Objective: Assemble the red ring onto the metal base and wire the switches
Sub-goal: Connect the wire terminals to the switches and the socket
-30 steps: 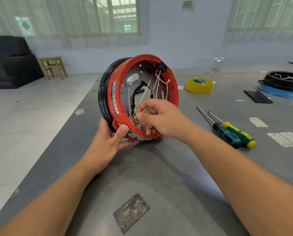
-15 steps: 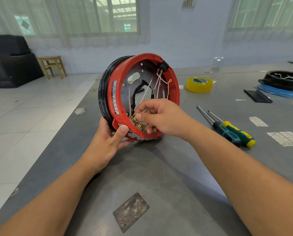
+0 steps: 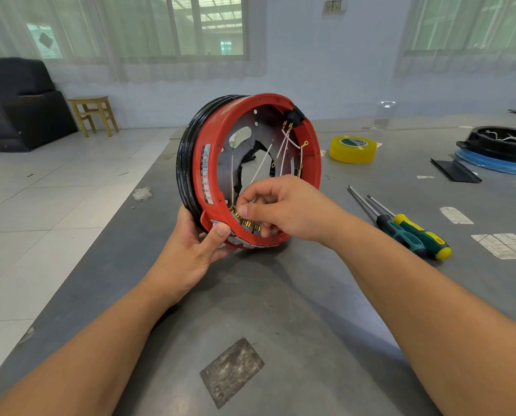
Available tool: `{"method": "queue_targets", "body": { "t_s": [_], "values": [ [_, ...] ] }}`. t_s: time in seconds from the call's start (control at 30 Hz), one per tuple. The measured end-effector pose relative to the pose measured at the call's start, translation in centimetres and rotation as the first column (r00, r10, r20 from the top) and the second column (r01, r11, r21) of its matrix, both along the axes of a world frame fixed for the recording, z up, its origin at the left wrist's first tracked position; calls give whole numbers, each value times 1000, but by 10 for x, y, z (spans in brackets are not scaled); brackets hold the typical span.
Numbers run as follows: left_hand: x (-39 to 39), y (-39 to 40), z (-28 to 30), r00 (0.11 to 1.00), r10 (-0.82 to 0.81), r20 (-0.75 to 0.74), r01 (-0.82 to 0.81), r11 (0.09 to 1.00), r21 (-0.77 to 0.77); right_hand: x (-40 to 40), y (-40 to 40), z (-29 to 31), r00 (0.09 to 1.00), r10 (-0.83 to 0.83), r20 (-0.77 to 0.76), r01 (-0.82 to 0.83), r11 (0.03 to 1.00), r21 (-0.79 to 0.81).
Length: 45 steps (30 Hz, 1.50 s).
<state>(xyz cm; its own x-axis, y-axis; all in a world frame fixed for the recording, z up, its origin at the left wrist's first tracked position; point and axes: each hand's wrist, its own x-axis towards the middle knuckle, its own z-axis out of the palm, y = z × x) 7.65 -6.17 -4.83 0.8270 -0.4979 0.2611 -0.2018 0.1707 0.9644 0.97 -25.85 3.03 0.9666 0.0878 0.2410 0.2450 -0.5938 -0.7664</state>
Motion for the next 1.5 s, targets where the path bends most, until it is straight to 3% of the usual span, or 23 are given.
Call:
{"method": "queue_targets", "body": {
  "t_s": [0.17,0.33,0.4,0.47,0.57,0.7,0.93,1.0,1.07,1.1,1.17,1.2,1.27,1.4,1.5],
  "values": [
    [0,-1,1,999,10,-35,-12,999,-36,0,6,-4,997,-45,66,45,999,0],
    [2,2,2,991,14,-135,-30,993,-117,4,12,-23,945,-194,265,178,981,83],
    [3,3,2,987,13,-162,-39,986,-160,2,11,-34,858,-235,456,271,963,-14],
    [4,3,2,983,2,-183,-40,978,-203,-2,10,-48,801,-187,569,367,904,-218],
    [5,4,3,977,-5,-212,-46,970,-238,-4,11,-64,825,-147,546,422,802,-423],
    [7,5,1,974,-20,-224,-36,970,-239,-2,19,-70,816,-200,542,430,837,-339],
    [3,-1,0,975,28,-221,-74,977,-200,-1,17,-70,838,-183,514,401,846,-351],
    [1,-4,0,966,245,-78,-251,965,-80,-1,13,-68,844,-172,509,394,841,-370],
    [3,1,2,831,471,295,-504,863,40,-2,8,-67,845,-152,513,401,815,-419],
    [5,7,3,714,473,516,-576,816,48,-2,5,-66,845,-141,516,406,797,-448],
    [9,15,6,457,253,853,-619,779,101,-2,1,-63,839,-116,531,421,758,-499],
    [9,15,7,375,100,922,-622,764,170,-2,-1,-63,832,-101,545,430,737,-521],
    [7,13,6,350,-78,934,-644,704,300,-2,-1,-63,818,-65,571,448,695,-563],
    [8,10,8,290,-61,955,-664,706,246,-3,1,-63,805,-7,593,456,646,-612],
    [9,12,9,317,-47,947,-643,724,251,-6,-1,-60,818,13,575,423,663,-618]
  ]
}}
